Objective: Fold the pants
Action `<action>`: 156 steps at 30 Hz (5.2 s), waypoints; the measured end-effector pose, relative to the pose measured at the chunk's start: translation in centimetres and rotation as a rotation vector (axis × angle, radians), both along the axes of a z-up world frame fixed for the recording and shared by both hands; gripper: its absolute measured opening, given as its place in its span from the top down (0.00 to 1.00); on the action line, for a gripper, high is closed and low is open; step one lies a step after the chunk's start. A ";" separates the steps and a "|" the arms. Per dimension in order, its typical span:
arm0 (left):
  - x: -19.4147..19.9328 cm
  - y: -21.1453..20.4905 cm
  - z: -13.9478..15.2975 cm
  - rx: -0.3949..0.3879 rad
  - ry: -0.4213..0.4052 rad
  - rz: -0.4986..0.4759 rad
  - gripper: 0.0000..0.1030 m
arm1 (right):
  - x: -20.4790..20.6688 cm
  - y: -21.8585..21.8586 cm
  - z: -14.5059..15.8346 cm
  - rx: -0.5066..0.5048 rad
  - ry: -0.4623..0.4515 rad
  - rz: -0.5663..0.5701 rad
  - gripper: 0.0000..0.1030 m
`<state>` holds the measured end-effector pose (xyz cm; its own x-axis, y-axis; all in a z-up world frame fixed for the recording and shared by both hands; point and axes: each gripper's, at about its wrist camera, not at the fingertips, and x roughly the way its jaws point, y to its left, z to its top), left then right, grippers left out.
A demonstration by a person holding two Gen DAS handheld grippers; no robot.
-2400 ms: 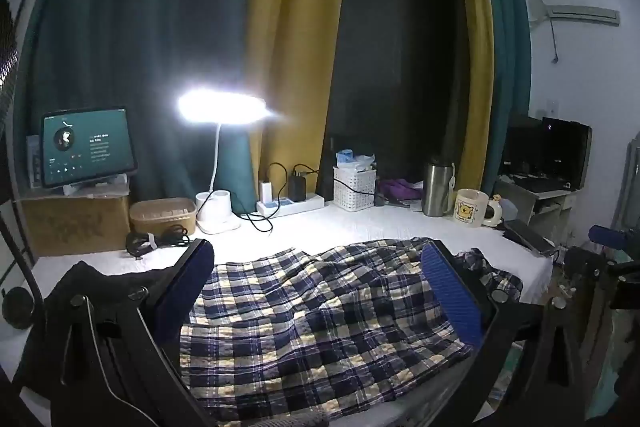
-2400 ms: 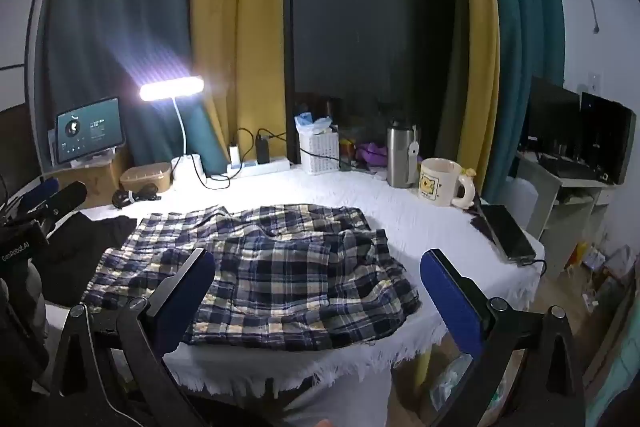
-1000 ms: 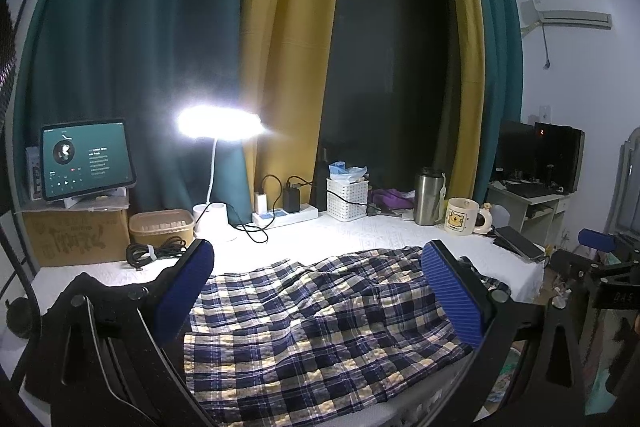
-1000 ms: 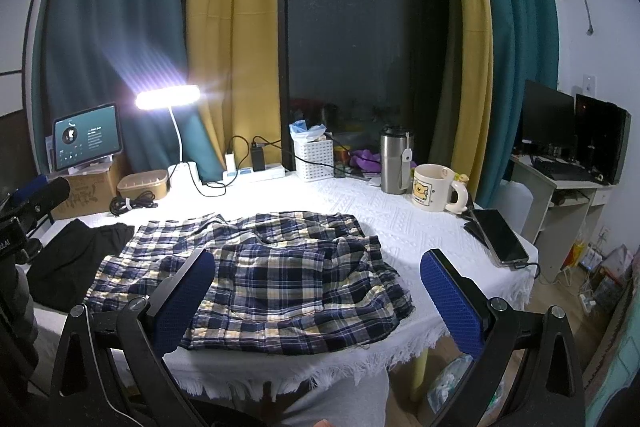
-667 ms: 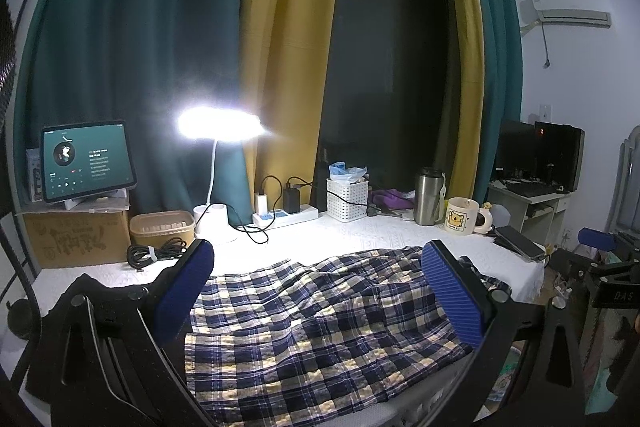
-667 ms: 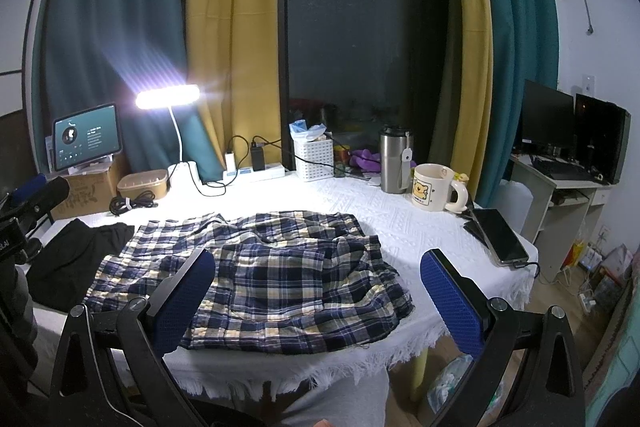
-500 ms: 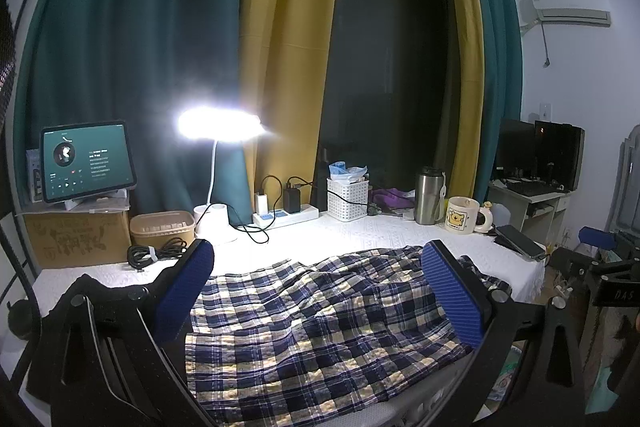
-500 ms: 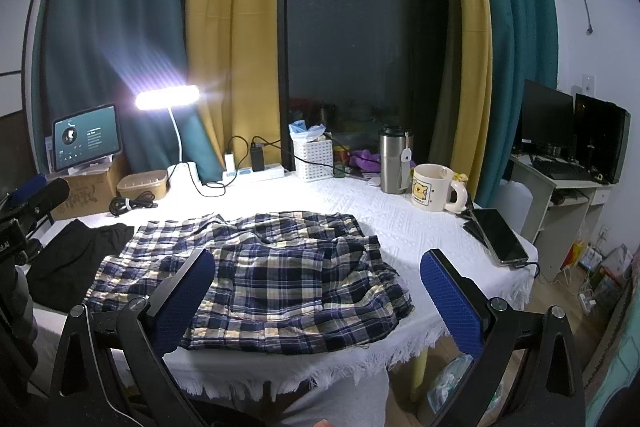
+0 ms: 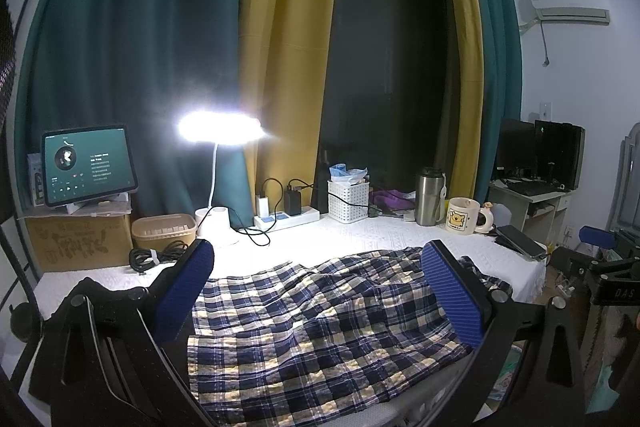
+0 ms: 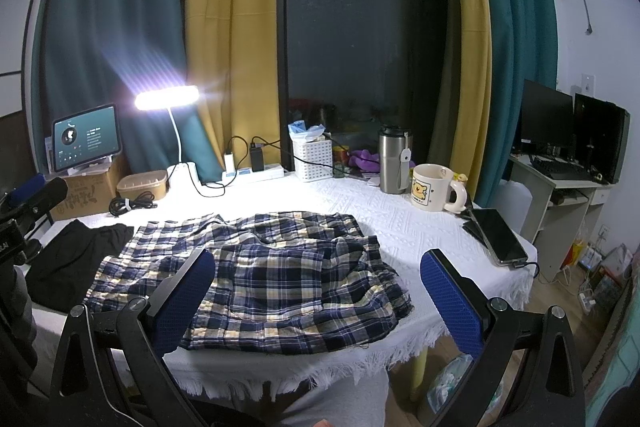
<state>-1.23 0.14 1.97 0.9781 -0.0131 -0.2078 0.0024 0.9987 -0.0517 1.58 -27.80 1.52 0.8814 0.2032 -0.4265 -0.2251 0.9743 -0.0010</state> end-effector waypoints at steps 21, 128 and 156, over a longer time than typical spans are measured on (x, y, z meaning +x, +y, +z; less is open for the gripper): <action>-0.1 0.0 0.0 0.005 -0.004 0.001 0.01 | 0.0 0.0 -0.1 0.000 0.001 -0.001 0.00; 29.9 14.5 -17.6 -0.048 0.746 0.188 0.16 | 39.2 3.7 -17.0 -0.100 0.528 0.145 0.40; 37.4 10.8 -12.4 0.083 0.620 0.056 0.97 | 43.7 -1.4 -13.4 -0.151 0.359 -0.023 0.73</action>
